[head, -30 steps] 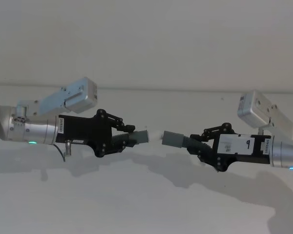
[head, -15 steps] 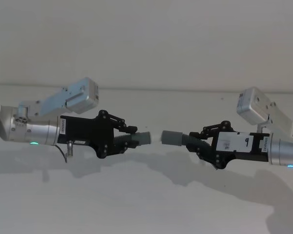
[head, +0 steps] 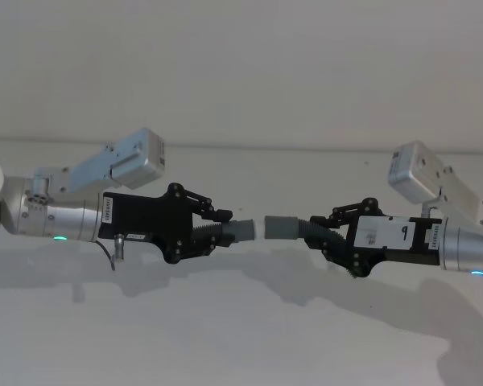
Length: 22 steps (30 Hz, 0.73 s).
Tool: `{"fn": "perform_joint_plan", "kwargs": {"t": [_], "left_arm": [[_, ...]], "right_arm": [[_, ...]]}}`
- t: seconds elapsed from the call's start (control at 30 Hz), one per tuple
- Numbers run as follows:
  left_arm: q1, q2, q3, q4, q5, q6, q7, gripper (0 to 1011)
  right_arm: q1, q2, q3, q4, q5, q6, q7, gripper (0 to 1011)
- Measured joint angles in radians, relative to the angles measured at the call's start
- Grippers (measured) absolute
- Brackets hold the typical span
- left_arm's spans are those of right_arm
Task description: Use both hands to pick up one end of the pipe from the table, align the ends, and insert them.
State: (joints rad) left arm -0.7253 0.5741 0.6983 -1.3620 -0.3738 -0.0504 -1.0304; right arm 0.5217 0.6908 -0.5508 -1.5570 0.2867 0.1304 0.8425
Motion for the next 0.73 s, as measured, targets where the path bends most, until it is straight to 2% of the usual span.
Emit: {"fn": "perform_joint_plan", "kwargs": {"t": [0.73], "left_arm": [[0.001,0.006,0.005,-0.012,-0.011,0.0,0.009,320]], "right_arm": [[0.002,0.003,-0.005,-0.004,0.024,-0.008,0.002,275]]}}
